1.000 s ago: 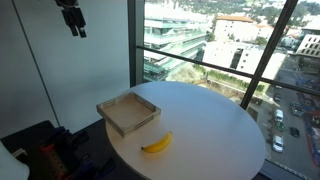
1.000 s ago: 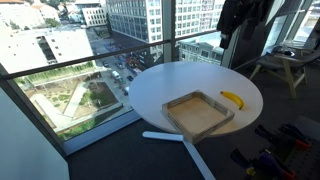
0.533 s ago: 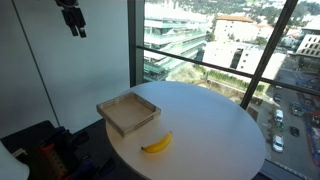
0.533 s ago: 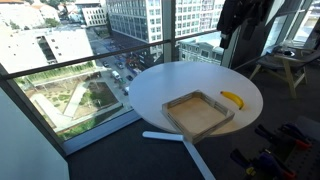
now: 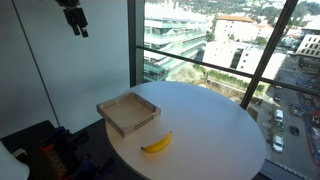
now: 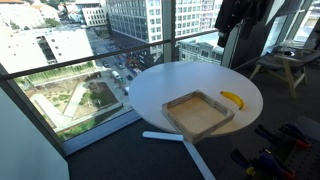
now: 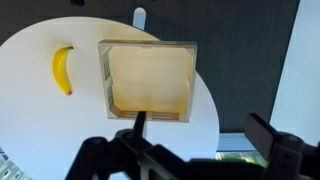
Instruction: Put the banana on the tray
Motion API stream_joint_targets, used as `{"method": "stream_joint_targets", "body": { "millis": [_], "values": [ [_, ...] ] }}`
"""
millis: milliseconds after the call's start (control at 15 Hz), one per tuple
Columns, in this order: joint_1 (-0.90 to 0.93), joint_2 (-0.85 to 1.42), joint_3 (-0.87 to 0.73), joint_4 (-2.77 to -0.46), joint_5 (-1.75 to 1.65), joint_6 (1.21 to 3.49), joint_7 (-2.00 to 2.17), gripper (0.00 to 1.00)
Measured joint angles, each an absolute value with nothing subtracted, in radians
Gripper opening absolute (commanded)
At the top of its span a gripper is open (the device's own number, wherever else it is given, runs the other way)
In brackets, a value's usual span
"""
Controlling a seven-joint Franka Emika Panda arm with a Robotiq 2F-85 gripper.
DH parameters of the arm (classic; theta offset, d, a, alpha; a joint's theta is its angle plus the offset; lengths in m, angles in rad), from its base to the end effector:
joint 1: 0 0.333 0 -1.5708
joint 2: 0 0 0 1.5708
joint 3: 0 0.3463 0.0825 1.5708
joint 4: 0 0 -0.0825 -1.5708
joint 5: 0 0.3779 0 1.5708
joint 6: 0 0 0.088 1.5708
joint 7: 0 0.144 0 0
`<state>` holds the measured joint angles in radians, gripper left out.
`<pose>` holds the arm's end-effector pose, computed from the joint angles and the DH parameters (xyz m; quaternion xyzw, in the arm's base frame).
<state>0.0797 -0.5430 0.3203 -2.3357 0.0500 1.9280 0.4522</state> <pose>0.3523 0.1708 0.5264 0.9954 -0.0505 0.0747 0.0307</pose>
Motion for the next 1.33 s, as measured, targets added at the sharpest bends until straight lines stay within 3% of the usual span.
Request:
{"method": "stream_joint_targets", "body": {
  "millis": [533,1333],
  "values": [
    [0.092,-0.543,0.263,-2.352,0.129,2.013,0.447,1.00],
    [0.093,-0.543,0.146,-2.363,0.246,1.963,0.379,1.00]
  ]
}}
